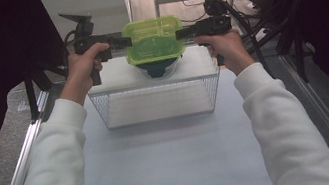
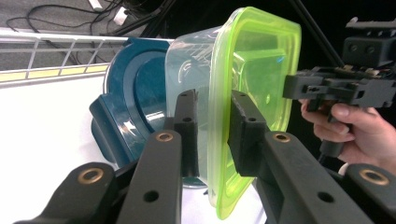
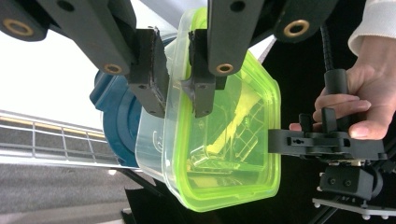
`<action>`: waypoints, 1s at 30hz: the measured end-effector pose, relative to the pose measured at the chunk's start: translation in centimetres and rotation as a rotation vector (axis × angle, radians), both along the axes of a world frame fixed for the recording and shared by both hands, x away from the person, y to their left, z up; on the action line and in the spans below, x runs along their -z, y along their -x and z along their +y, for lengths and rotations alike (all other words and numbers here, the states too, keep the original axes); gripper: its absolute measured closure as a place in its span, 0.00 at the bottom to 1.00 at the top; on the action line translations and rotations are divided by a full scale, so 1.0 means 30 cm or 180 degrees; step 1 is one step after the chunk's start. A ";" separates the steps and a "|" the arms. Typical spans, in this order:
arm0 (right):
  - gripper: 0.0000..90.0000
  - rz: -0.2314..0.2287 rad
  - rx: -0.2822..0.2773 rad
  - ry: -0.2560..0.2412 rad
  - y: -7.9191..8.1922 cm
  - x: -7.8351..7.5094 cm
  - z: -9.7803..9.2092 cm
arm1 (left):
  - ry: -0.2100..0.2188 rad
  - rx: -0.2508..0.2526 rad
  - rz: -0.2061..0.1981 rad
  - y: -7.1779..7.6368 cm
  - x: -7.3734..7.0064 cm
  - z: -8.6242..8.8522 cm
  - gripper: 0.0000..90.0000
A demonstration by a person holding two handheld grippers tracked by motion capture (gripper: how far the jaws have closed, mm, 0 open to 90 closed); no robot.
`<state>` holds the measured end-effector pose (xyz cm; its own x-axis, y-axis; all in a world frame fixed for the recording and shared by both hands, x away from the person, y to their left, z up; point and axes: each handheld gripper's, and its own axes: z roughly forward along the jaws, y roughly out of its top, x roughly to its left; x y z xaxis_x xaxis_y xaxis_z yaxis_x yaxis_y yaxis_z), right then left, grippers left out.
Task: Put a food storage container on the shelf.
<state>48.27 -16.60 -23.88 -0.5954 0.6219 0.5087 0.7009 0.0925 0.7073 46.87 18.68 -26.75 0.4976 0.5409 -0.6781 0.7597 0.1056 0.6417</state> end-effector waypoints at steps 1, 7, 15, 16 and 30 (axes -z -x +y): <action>0.84 0.0034 0.0018 0.0014 -0.009 0.005 0.000 | 0.0027 -0.0015 0.0011 -0.004 0.001 -0.001 0.84; 0.82 0.0241 0.0043 -0.0101 -0.056 0.030 -0.005 | 0.0126 -0.0125 0.0121 -0.034 0.017 0.004 0.83; 0.77 0.0411 0.0096 -0.0288 -0.088 0.067 -0.005 | 0.0180 -0.0174 0.0154 -0.060 0.043 0.010 0.81; 0.77 0.0406 0.0096 -0.0299 -0.088 0.068 -0.006 | 0.0178 -0.0175 0.0154 -0.061 0.044 0.009 0.81; 0.38 -0.0323 0.0049 -0.0334 0.007 0.020 -0.070 | 0.0031 -0.0369 -0.0407 0.045 -0.006 0.041 0.29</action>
<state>48.07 -18.70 -24.47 -0.6380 0.5778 0.5090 0.6259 0.0041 0.7799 45.53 19.92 -26.58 0.5149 0.5934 -0.6186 0.6542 0.1943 0.7309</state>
